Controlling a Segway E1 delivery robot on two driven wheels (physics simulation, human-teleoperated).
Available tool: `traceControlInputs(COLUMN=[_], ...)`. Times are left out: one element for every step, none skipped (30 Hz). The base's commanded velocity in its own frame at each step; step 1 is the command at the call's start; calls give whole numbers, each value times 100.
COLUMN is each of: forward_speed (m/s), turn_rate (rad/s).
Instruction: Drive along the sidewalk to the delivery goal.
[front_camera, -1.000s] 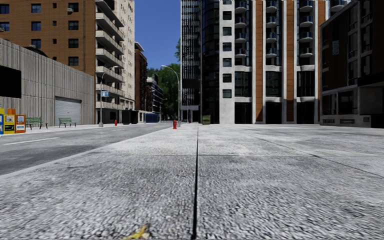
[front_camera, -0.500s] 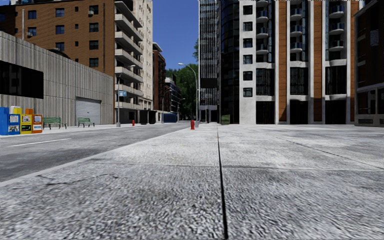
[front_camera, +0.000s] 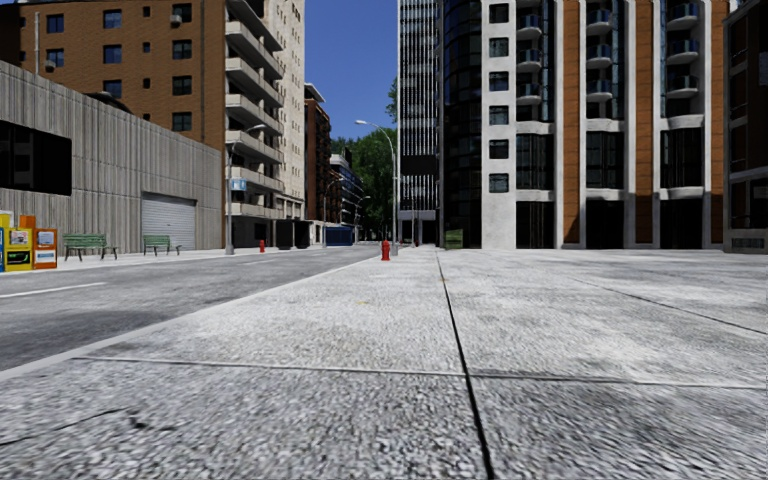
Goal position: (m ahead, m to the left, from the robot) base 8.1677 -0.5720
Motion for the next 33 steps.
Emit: traceControlInputs(forward_speed=[200,200,200,200,200,200,200,200,200,200,200,200,200,200,200,200,200,200,200,200,200,200,200,200,200,200,200,200,200,200,200,200,200], turn_rate=[0,0,0,0,0,0,0,0,0,0,0,0,0,0,0,0,0,0,0,0,0,0,0,0,0,0,-4,-7,-10,-10,-17,-22,-23])
